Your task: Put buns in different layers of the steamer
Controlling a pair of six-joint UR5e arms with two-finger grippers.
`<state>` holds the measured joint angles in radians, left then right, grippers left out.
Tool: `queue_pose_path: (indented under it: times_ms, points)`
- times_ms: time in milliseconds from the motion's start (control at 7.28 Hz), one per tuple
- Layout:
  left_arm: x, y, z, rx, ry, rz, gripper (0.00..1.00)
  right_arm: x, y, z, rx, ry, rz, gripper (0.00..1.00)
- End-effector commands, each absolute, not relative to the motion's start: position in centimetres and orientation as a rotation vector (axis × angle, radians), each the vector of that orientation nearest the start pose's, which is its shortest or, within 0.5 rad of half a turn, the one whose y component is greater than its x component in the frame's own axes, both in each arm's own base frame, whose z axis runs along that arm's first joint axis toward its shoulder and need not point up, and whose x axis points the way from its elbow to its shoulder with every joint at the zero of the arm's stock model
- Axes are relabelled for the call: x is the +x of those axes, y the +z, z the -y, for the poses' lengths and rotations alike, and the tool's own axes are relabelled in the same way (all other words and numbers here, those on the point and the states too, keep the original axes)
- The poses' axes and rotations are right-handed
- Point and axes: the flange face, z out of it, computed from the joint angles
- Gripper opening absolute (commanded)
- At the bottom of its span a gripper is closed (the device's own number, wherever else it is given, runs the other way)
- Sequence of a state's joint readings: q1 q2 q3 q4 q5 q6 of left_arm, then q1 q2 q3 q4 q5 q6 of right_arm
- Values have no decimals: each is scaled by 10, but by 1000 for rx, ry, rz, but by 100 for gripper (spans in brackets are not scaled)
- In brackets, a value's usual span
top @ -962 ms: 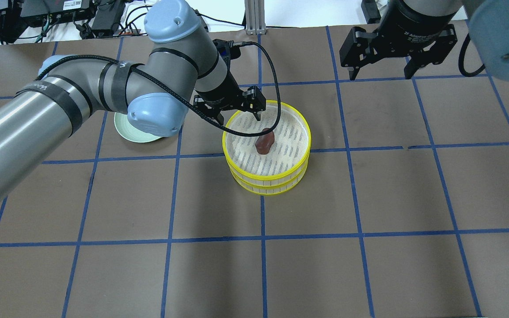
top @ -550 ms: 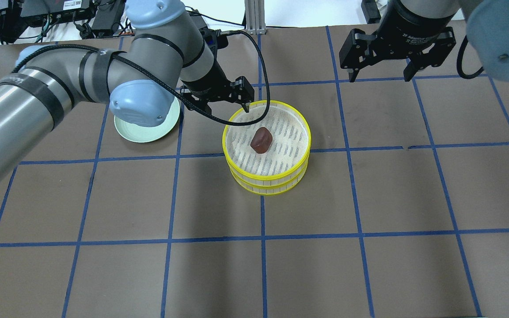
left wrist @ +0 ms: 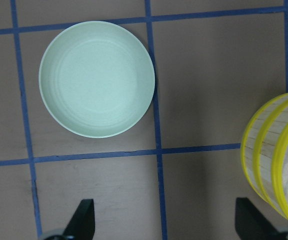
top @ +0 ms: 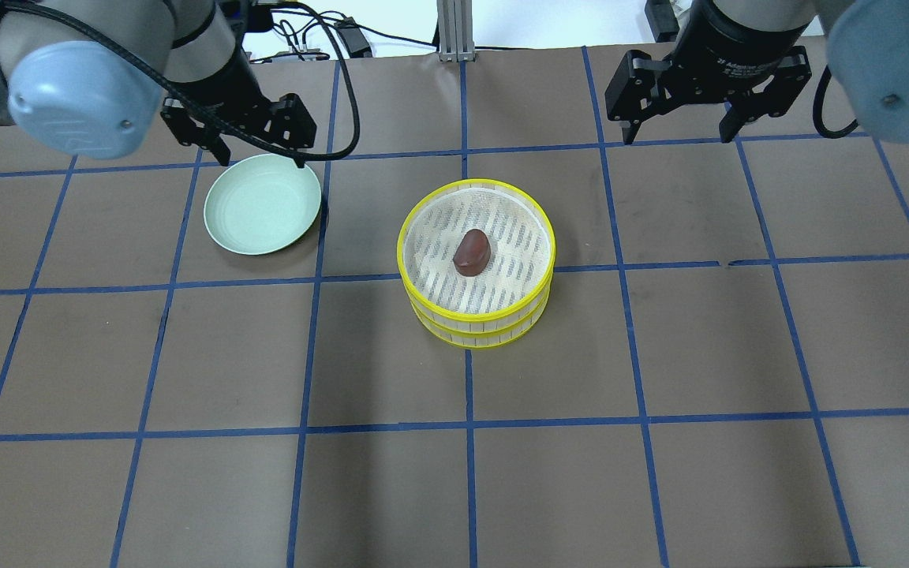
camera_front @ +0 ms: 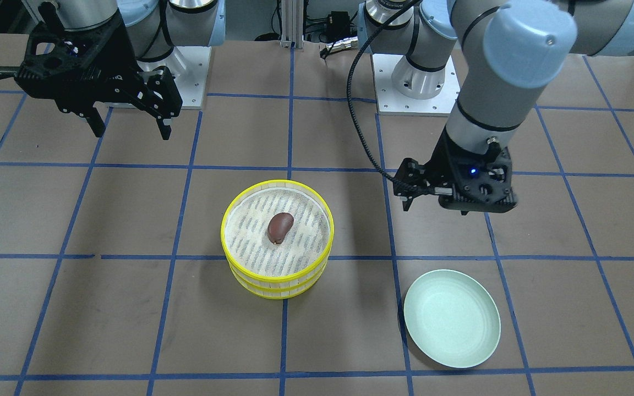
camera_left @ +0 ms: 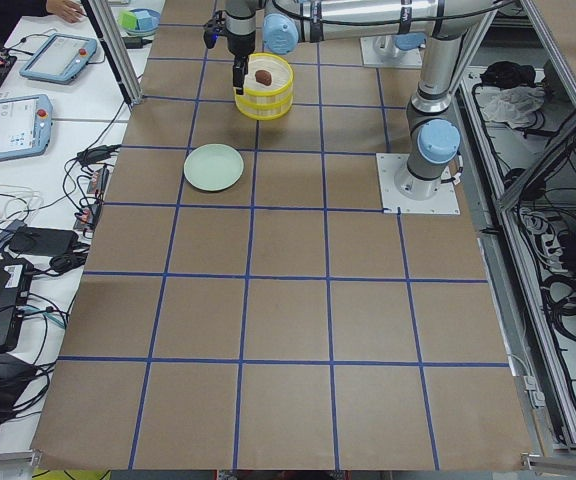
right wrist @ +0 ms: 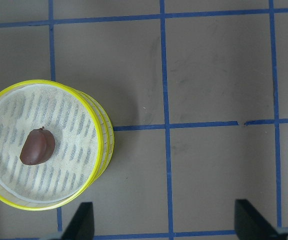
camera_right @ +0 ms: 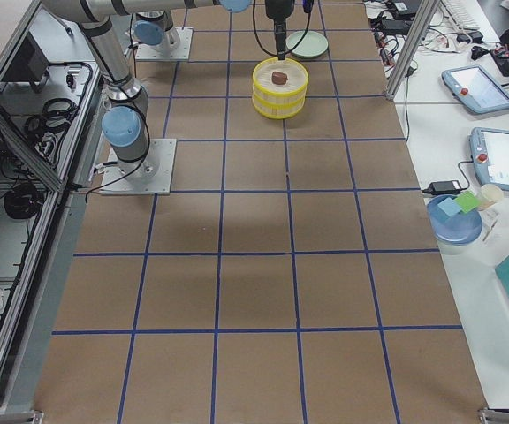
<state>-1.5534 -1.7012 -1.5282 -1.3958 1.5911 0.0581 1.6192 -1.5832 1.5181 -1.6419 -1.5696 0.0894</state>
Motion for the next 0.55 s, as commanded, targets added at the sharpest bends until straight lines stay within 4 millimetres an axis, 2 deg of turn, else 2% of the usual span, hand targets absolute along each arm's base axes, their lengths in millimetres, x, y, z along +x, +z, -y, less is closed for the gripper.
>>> queue_pose_path:
  times_ms: [0, 137, 275, 412]
  points:
    - [-100, 478, 539, 1, -151, -3111, 100, 155, 526, 492, 60, -199, -3125, 100]
    - [-101, 480, 530, 4, -149, -3120, 100, 155, 526, 492, 60, -201, -3126, 100]
    - [-107, 465, 521, 0, -125, -3132, 100, 155, 526, 492, 62, -204, -3126, 100]
    - [-108, 462, 507, -7, -113, -3135, 100, 155, 527, 492, 62, -206, -3126, 100]
